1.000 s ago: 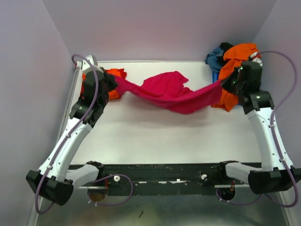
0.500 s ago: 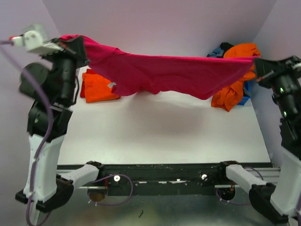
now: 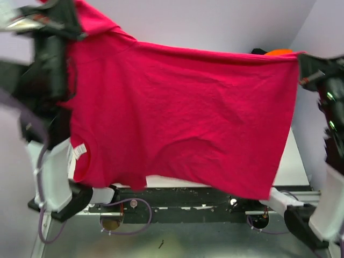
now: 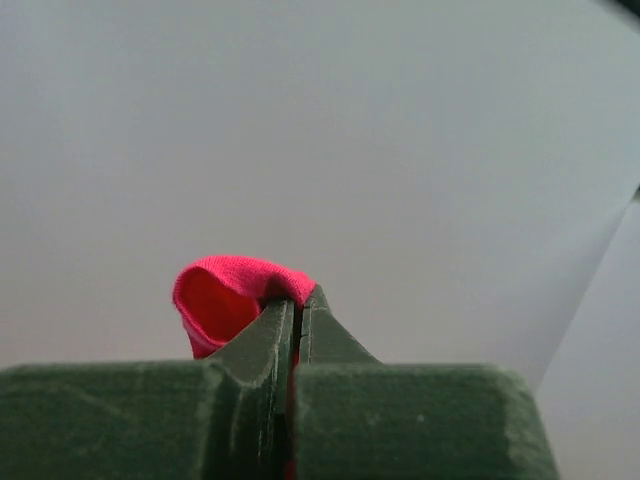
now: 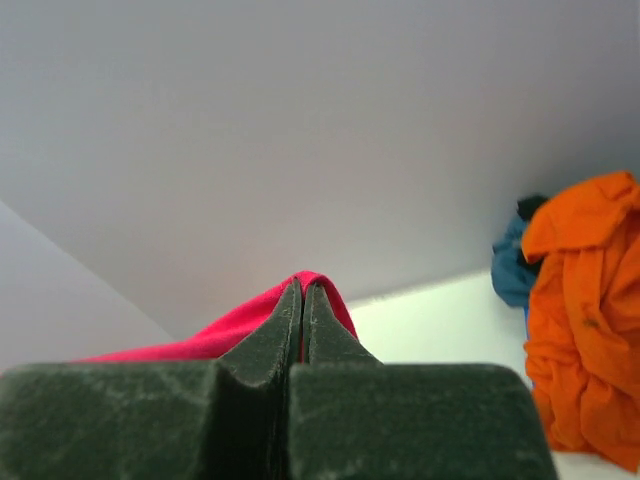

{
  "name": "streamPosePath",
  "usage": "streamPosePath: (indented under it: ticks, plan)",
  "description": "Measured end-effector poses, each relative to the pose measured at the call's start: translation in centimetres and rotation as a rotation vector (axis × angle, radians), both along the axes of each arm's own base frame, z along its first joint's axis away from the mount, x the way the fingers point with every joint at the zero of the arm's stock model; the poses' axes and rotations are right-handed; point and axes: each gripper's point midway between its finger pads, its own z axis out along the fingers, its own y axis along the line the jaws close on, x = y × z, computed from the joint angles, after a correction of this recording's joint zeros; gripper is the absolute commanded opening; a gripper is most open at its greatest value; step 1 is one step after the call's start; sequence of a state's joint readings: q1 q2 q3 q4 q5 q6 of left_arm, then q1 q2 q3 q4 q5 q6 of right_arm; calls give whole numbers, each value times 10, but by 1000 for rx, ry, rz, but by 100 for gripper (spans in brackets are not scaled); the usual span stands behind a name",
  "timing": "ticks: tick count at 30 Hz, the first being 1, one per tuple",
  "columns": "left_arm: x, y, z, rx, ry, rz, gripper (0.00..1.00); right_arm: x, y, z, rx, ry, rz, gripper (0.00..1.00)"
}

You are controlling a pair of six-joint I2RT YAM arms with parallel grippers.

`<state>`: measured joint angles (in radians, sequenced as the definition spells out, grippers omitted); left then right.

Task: Fold and stack the t-shirts

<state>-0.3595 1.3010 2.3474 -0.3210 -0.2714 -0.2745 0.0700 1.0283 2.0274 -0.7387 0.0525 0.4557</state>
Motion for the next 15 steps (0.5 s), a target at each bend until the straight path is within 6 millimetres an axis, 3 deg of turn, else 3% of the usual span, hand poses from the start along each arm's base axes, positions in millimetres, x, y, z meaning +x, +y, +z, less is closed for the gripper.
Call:
streamPosePath:
  ticks: [1,4,8,10,12,15]
  plan:
    - [24,-9,-9,14,36,2,0,19,1,-10,-1,48,-2,1]
    - [107,-40,-67,78,206,2,0,92,7,-62,-1,237,2,1]
    - [214,-77,-189,183,490,7,0,164,15,-140,2,469,21,1]
    - [245,-83,-227,212,573,11,0,184,17,-165,11,540,35,1]
    - [263,-88,-232,217,586,6,0,202,16,-172,37,581,57,1]
    - [279,-95,-187,190,481,-10,0,231,1,-138,92,516,83,1]
